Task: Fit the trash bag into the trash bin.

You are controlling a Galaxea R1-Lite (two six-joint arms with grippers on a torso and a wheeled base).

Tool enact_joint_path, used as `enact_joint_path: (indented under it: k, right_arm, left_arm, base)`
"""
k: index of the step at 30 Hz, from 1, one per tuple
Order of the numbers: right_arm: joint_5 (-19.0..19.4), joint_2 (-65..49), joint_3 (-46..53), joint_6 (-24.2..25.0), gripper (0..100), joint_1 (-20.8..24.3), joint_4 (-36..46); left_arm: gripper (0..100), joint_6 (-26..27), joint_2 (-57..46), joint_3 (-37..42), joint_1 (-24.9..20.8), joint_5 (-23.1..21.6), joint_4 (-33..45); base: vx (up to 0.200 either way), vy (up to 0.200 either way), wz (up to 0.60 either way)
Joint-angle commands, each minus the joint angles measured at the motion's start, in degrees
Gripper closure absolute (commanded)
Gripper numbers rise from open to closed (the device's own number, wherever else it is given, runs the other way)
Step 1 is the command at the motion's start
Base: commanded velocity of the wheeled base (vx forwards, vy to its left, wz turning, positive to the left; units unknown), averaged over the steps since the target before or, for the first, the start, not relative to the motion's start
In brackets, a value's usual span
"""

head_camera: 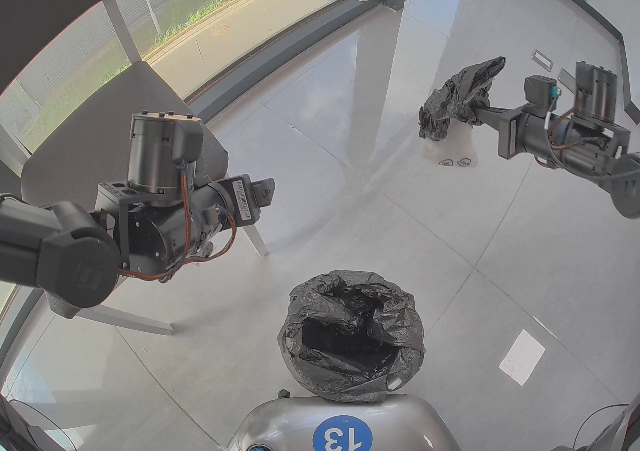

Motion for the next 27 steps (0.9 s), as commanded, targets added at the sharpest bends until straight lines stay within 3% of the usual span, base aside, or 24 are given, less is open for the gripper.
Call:
enact_joint_path:
  k: [1,12,27]
  right_arm:
    - [0.0,-16.6,13.3,-1.1,100,6.4,0.6]
    - [0.0,-26.5,25.9,-3.3,100,14.5,2.7]
    - [0.0,-27.0,35.5,-4.9,100,23.7,3.3]
  left_arm:
    - [0,0.3,-1.1,0.3,2.4,0.3,-0.3]
    - [0,0.8,-0.8,0.3,3.1,0.3,-0.3]
    - [0,0.9,-0.8,-0.3,3.0,0.0,-0.3]
  base:
    - [0.000,0.000,0.00]
    - [0.000,0.000,0.00]
    - [0.000,0.000,0.00]
